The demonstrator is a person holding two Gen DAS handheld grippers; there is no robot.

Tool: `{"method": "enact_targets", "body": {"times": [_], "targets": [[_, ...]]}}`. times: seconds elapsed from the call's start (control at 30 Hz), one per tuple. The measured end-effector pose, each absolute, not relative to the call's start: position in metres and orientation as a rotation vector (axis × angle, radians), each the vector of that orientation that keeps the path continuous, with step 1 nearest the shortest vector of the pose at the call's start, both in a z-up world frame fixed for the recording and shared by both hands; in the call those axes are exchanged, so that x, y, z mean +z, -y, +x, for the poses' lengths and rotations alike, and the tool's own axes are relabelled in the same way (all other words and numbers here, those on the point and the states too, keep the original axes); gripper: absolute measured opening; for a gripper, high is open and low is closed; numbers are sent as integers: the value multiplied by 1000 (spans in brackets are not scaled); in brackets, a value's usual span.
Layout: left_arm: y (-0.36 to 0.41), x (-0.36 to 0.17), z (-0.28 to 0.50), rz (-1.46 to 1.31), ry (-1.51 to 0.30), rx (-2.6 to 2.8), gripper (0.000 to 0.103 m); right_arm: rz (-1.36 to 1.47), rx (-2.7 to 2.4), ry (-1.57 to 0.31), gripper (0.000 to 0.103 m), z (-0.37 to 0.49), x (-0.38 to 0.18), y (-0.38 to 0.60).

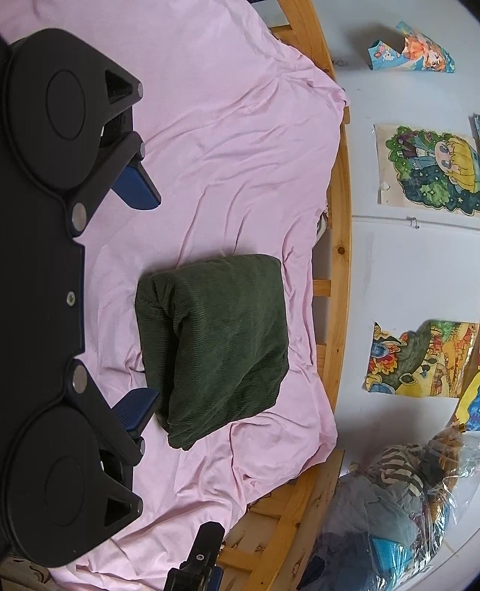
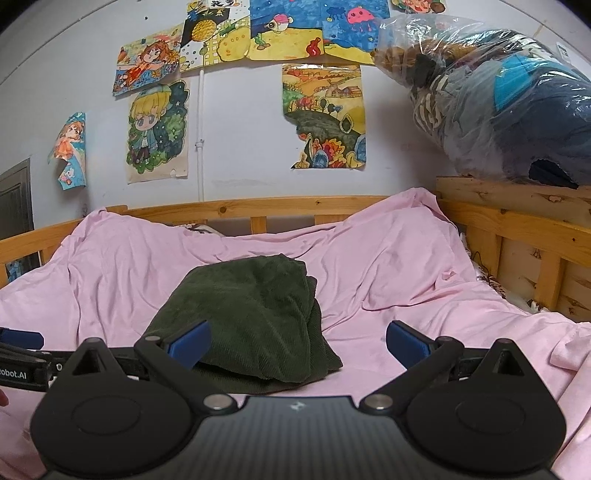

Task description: Fold large clothes

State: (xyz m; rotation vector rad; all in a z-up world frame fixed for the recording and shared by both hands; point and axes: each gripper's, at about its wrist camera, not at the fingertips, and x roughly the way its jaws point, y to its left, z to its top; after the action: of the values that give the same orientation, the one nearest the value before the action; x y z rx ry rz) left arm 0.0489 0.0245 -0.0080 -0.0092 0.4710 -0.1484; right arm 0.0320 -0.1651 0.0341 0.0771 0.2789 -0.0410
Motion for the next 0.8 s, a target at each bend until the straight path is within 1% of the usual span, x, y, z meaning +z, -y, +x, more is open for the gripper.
{"method": "enact_targets", "body": {"times": [0.8], "targets": [[-31,-8,51,-22,-482,-132,102,68,-38,-282,103,33,33,164]]}}
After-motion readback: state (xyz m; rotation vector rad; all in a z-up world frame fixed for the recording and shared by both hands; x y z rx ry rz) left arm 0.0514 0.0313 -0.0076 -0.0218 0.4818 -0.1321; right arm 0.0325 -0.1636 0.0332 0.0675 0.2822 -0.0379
